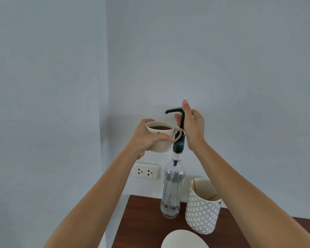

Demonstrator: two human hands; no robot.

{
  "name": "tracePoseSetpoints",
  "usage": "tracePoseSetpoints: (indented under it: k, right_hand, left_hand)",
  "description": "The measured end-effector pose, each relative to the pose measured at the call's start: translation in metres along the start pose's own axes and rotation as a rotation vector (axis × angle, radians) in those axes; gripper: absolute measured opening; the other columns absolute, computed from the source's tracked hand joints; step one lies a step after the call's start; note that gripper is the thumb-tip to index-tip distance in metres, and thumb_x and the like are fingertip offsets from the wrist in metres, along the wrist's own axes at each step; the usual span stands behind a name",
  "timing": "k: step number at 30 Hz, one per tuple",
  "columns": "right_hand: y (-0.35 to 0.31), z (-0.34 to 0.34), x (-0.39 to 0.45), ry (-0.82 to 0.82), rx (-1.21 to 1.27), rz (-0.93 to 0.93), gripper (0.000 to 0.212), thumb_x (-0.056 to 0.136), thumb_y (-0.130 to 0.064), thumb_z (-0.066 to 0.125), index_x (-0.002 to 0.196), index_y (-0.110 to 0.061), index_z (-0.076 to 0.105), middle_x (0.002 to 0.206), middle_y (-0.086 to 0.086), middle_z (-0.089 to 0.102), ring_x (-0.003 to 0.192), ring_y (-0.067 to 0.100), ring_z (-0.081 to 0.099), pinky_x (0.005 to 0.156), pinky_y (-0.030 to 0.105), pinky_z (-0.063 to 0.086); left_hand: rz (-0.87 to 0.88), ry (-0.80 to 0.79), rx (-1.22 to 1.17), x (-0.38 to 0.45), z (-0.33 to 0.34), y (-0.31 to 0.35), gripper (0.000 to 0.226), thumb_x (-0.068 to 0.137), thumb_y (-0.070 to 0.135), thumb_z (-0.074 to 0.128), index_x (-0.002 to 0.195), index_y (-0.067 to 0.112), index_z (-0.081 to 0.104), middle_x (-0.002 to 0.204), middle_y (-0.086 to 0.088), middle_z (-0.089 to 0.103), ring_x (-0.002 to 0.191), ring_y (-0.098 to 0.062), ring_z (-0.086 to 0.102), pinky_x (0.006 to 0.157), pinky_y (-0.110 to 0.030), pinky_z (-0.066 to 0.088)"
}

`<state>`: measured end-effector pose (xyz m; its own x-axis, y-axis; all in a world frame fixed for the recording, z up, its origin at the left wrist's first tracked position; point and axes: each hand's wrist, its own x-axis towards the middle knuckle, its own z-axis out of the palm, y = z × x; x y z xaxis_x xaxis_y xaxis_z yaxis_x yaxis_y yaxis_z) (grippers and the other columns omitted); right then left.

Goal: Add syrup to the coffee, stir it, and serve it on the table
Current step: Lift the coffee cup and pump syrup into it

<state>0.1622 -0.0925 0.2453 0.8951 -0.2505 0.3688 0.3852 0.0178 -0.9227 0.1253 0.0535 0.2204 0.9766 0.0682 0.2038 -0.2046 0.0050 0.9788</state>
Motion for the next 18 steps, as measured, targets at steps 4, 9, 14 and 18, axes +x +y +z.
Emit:
tracePoseSetpoints:
  k: [4, 9, 14, 18]
  right_hand:
    - [0.011, -0.017, -0.025, 0.049, -0.141, -0.07, 0.039, 0.1, -0.04, 0.049, 0.103, -0.004, 0.061, 0.081, -0.007, 0.057, 0.075, 0.01, 0.055, 0.066, 0.024, 0.043]
    - [0.028, -0.04, -0.054, -0.173, -0.206, 0.038, 0.04, 0.104, -0.041, 0.041, 0.099, -0.015, 0.07, 0.098, 0.006, 0.073, 0.094, 0.021, 0.065, 0.083, 0.034, 0.051]
    - [0.047, -0.056, -0.089, -0.396, -0.111, 0.17, 0.044, 0.107, -0.04, 0.035, 0.11, -0.016, 0.073, 0.111, 0.018, 0.074, 0.107, 0.032, 0.069, 0.095, 0.043, 0.057]
    - [0.064, -0.076, -0.114, -0.401, -0.027, 0.22, 0.04, 0.109, -0.026, 0.035, 0.108, -0.012, 0.073, 0.116, 0.025, 0.071, 0.115, 0.038, 0.065, 0.095, 0.04, 0.057]
  left_hand:
    - [0.006, 0.005, 0.012, -0.011, -0.003, -0.005, 0.098, 0.035, 0.021, 0.092, 0.124, 0.023, 0.051, 0.111, 0.001, 0.066, 0.096, -0.019, 0.062, 0.078, -0.042, 0.057]
    - [0.007, -0.005, 0.032, -0.036, -0.004, -0.018, 0.099, 0.035, 0.021, 0.093, 0.125, 0.023, 0.051, 0.111, 0.0, 0.066, 0.094, -0.018, 0.063, 0.082, -0.047, 0.057]
    - [0.017, -0.037, 0.045, -0.069, 0.006, -0.043, 0.089, 0.046, 0.015, 0.095, 0.123, 0.022, 0.051, 0.102, 0.004, 0.066, 0.09, -0.013, 0.062, 0.071, -0.035, 0.054]
    - [0.013, -0.06, 0.036, -0.095, 0.018, -0.073, 0.094, 0.041, 0.018, 0.095, 0.124, 0.021, 0.05, 0.103, 0.005, 0.068, 0.09, -0.008, 0.064, 0.074, -0.028, 0.053]
